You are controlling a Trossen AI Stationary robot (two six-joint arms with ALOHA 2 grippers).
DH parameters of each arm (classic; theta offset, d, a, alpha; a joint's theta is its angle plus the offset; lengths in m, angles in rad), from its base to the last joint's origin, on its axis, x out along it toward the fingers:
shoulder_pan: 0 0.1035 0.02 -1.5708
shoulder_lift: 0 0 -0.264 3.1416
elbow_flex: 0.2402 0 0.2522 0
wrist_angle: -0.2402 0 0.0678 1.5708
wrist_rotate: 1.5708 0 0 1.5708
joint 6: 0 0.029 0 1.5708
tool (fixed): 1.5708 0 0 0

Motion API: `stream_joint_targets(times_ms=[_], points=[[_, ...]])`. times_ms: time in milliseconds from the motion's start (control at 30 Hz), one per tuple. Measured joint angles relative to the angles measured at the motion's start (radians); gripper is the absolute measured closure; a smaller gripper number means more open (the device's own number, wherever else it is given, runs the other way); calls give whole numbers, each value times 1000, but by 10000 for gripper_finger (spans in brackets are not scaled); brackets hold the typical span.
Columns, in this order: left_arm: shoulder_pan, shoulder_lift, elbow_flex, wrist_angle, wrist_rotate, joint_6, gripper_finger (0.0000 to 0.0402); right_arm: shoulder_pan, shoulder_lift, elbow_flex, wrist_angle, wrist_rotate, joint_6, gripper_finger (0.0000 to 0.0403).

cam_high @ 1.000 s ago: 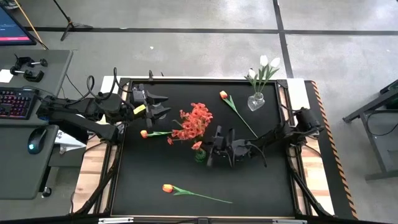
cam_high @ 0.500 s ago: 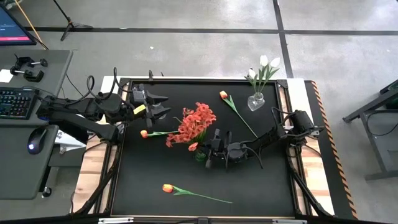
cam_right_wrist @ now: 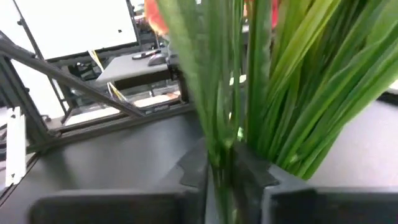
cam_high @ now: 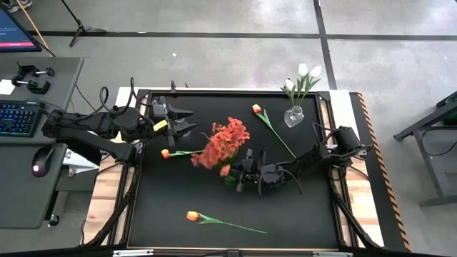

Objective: Sort flowers into vase by color
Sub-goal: Put the orange flowers into the green vase

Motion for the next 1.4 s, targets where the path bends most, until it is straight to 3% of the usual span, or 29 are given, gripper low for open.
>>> stream_joint_targets(times_ms=[233,400,567,700,867,1033,1233,1300,1400], points=[[0,0,0,-25,-26,1,202,28,-66,-1,-118,34,42,224],[0,0,0,-55,-29,1,202,46,-137,-1,-218,37,18,170],[0,-4,0,-71,-29,16,202,64,-208,-1,-306,37,17,160],[0,-49,0,-176,-42,50,202,88,-278,-1,-425,32,17,160],[0,-126,0,-304,-101,-45,202,117,-382,0,-616,32,54,160],[-1,-155,-34,-475,-91,-283,202,131,-427,0,-780,31,173,182],[-113,-108,-271,-490,124,-631,221,135,-420,0,-863,25,261,266],[-197,-82,-363,-425,138,-755,249,138,-420,0,-885,25,261,317],[-333,-28,-496,-189,105,-872,319,138,-420,0,-908,27,278,388]])
